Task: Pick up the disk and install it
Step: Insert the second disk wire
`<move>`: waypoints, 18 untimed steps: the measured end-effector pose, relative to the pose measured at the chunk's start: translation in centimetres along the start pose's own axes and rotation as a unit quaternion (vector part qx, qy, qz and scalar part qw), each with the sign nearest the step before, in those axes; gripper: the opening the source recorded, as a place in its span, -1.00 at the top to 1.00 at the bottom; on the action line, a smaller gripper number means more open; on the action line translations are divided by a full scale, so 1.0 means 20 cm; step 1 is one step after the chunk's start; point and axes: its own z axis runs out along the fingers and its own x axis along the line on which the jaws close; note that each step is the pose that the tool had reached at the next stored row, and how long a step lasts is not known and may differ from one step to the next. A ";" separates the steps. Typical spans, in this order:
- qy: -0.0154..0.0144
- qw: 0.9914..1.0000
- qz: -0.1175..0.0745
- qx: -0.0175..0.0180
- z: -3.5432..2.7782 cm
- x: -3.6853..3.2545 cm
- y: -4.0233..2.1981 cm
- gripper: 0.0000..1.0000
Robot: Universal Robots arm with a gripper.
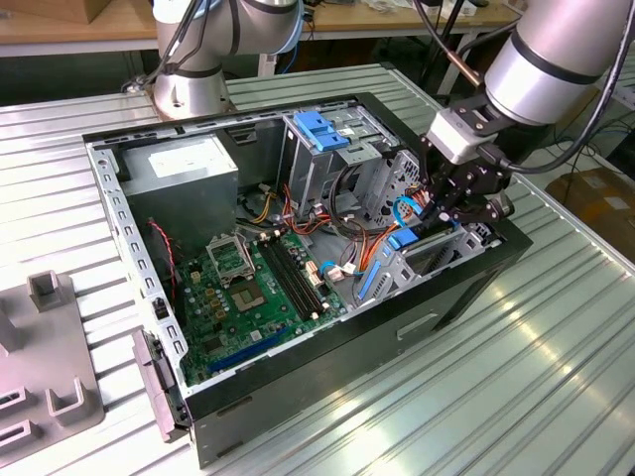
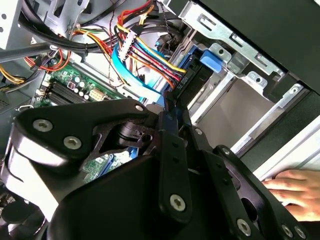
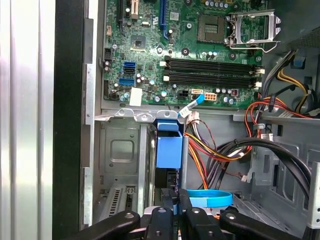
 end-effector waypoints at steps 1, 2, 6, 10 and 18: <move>0.000 1.000 0.000 0.000 -0.006 -0.001 -0.001 0.67; 0.000 1.000 0.000 0.000 -0.012 -0.001 -0.001 0.67; 0.000 1.000 0.000 0.000 -0.017 -0.002 -0.002 0.67; 0.000 1.000 0.000 0.000 -0.017 -0.003 -0.003 0.67; 0.000 1.000 0.000 0.000 -0.015 -0.007 -0.003 0.67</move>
